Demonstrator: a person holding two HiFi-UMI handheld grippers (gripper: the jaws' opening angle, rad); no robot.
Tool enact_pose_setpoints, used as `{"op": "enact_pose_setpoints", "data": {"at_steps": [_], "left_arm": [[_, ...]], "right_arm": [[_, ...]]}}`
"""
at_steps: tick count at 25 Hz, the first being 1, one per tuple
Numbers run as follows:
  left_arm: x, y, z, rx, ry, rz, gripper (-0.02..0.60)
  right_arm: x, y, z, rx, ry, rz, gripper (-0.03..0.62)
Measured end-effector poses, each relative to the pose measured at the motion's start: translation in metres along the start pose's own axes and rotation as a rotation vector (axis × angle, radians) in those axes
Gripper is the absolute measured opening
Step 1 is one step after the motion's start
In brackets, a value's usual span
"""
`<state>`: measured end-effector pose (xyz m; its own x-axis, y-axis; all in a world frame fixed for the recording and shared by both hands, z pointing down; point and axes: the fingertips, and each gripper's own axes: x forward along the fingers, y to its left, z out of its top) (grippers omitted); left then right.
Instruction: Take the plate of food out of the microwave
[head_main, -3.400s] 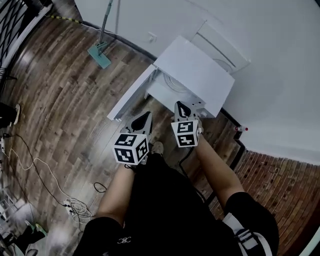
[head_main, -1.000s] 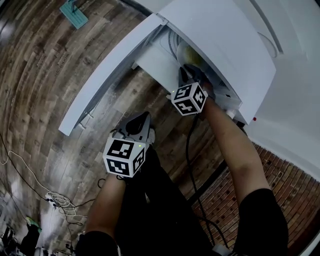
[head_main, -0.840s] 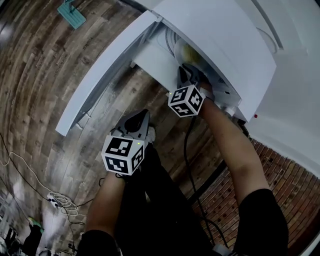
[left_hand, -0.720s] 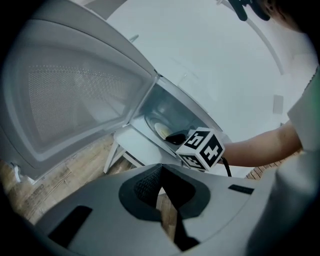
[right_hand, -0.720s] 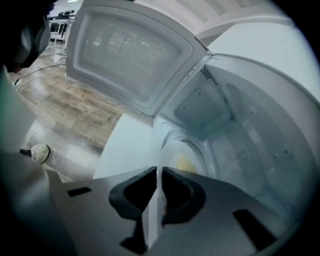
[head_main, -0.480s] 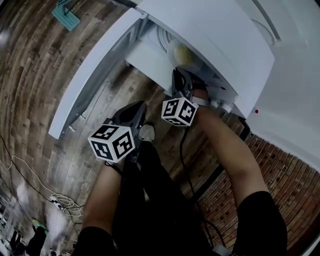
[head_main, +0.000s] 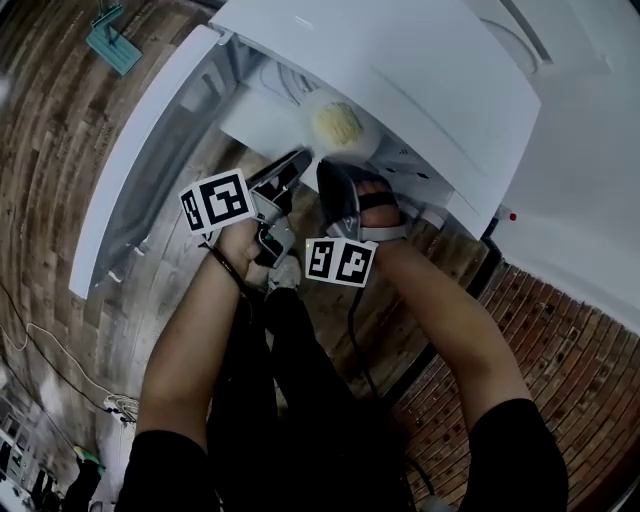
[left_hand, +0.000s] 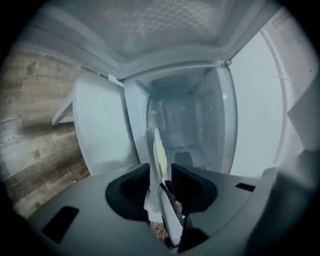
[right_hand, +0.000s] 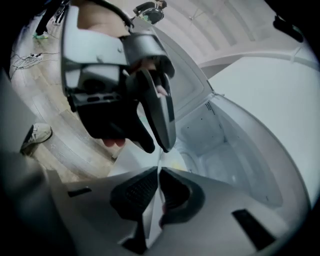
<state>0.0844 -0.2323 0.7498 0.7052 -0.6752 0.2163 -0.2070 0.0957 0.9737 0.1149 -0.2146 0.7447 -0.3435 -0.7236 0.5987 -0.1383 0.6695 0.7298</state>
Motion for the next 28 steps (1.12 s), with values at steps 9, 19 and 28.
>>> {"op": "enact_pose_setpoints", "data": {"at_steps": [9,19,28], "left_arm": [[0.030,0.010,-0.005,-0.121,-0.017,-0.023,0.036],[0.019,0.009,-0.014,-0.158,-0.074,0.003,0.008],[-0.023,-0.009,-0.034,-0.204,-0.100,0.018,0.008]], "right_arm": [[-0.013,0.014,-0.008,-0.114,-0.085,-0.019,0.031],[-0.033,0.019,-0.003,-0.167,-0.150,-0.103,0.066],[-0.098,-0.014,0.012,0.451,-0.088,-0.102,0.014]]}}
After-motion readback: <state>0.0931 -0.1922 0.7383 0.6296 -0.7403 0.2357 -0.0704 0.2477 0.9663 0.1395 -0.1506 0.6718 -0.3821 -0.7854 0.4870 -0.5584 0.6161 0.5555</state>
